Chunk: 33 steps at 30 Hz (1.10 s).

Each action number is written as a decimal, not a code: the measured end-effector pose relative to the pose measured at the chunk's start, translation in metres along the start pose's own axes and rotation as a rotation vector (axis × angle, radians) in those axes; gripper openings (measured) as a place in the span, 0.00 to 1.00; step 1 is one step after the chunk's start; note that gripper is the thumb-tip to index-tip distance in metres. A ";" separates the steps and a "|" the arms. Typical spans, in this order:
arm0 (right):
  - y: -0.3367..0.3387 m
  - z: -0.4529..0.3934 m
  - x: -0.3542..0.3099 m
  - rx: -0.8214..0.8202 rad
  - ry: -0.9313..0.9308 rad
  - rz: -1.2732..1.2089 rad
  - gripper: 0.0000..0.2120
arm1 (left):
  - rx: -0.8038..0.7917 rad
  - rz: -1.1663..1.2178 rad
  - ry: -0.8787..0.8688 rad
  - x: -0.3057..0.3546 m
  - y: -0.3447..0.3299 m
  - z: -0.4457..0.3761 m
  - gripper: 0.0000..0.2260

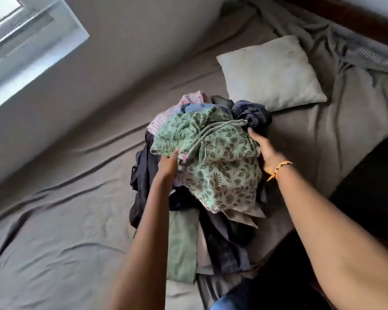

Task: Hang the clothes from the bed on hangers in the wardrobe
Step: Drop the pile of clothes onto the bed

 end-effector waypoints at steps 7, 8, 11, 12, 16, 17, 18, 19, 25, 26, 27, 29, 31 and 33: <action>-0.022 -0.074 0.047 0.096 -0.075 0.319 0.59 | 0.093 -0.365 -0.190 -0.007 -0.065 0.017 0.40; -0.016 -0.076 0.048 0.090 -0.081 0.330 0.61 | 0.165 -0.327 -0.201 -0.003 -0.070 0.022 0.37; -0.002 -0.060 0.041 0.047 0.001 0.263 0.42 | 0.305 -0.231 -0.257 0.011 -0.085 0.044 0.31; 0.003 -0.049 0.038 0.065 0.022 0.247 0.34 | 0.304 -0.220 -0.276 0.014 -0.092 0.051 0.31; 0.028 0.003 0.040 0.181 0.071 0.155 0.19 | 0.145 -0.399 -0.276 0.026 -0.138 0.080 0.37; 0.036 0.018 0.044 0.217 0.091 0.133 0.17 | 0.093 -0.461 -0.301 0.029 -0.153 0.089 0.38; 0.044 0.036 0.046 0.255 0.123 0.113 0.16 | 0.031 -0.507 -0.343 0.033 -0.169 0.100 0.37; 0.054 0.054 0.050 0.303 0.161 0.094 0.16 | -0.041 -0.534 -0.391 0.036 -0.185 0.112 0.35; 0.128 0.179 0.100 0.662 0.347 -0.008 0.14 | -0.426 -0.622 -0.702 0.041 -0.274 0.205 0.23; 0.139 0.201 0.111 0.711 0.365 -0.007 0.14 | -0.467 -0.638 -0.722 0.037 -0.288 0.223 0.22; 0.149 0.222 0.124 0.766 0.378 -0.013 0.13 | -0.501 -0.652 -0.746 0.033 -0.302 0.241 0.21; 0.166 0.267 0.148 0.872 0.418 -0.021 0.13 | -0.559 -0.673 -0.825 0.022 -0.330 0.278 0.19; 0.176 0.311 0.171 0.952 0.463 -0.039 0.14 | -0.633 -0.712 -0.896 0.010 -0.355 0.314 0.17; 0.181 0.362 0.202 1.037 0.483 -0.074 0.14 | -0.716 -0.756 -0.964 -0.009 -0.380 0.361 0.15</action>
Point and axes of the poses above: each hand's wrist, its own z-axis away from the middle knuckle, its own y-axis out of the back of the hand, x = y × z, the point moved 3 cm from there along -z, towards the middle knuckle, and after that the axes turned 5 degrees about -x, right-handed, at the moved point
